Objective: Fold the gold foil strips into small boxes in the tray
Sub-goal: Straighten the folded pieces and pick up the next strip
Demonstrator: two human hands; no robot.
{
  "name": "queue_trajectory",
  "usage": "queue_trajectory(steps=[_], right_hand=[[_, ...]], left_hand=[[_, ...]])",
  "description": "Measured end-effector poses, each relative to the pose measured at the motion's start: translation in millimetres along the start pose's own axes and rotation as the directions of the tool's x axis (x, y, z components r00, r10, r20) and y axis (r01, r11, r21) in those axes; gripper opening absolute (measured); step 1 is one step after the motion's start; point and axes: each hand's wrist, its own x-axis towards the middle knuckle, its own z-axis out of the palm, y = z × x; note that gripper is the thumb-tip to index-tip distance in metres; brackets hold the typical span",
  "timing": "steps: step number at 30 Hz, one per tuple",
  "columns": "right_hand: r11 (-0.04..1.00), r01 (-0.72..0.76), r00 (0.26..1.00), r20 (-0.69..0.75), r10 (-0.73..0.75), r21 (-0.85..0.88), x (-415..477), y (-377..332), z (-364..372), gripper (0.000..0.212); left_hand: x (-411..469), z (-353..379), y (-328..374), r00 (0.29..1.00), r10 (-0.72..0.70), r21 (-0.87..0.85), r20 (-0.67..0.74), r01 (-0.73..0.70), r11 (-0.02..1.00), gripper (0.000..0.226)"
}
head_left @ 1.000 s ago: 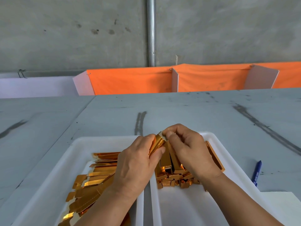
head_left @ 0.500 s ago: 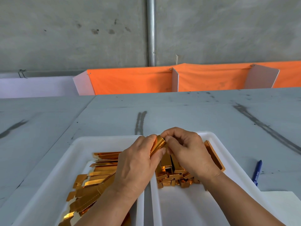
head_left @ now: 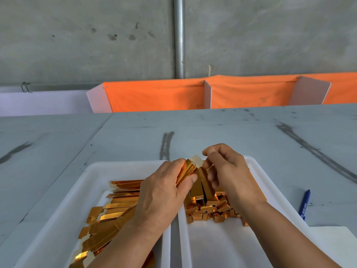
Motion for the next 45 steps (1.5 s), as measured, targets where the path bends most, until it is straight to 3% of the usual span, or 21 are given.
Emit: queue_trajectory(steps=[4,9,19,27,33,45], right_hand=[[0.977,-0.165,0.983,0.096,0.153,0.132,1.4,-0.7,-1.5,0.023],[0.949,-0.197,0.968,0.204,0.148,0.247,2.0,-1.6,1.2,0.019],[0.967,-0.119,0.965,0.255,0.06,0.225,-1.8,-1.1,3.5,0.006],[0.957,-0.145,0.962,0.262,0.077,0.251,-0.9,-6.2,0.4,0.016],[0.962,-0.148,0.959,0.271,0.084,0.229,-2.2,-8.3,0.1,0.006],[0.887,-0.331,0.92,0.32,0.228,0.322,1.5,-8.7,-2.4,0.016]], left_hand=[[-0.4,0.4,2.3,0.999,0.044,0.0,0.03,-0.044,0.999,0.055],[-0.6,0.2,2.1,0.999,0.045,-0.01,0.03,-0.045,0.999,0.055],[-0.1,-0.5,3.5,0.999,0.044,-0.041,0.03,-0.042,0.998,0.054],[0.1,-2.0,1.7,1.0,0.03,-0.099,0.004,-0.029,0.995,0.056],[0.2,-3.5,3.1,0.999,0.043,-0.087,0.011,-0.042,0.995,0.057],[-1.6,-4.8,4.2,0.993,0.108,-0.064,0.038,-0.105,0.992,0.054]])
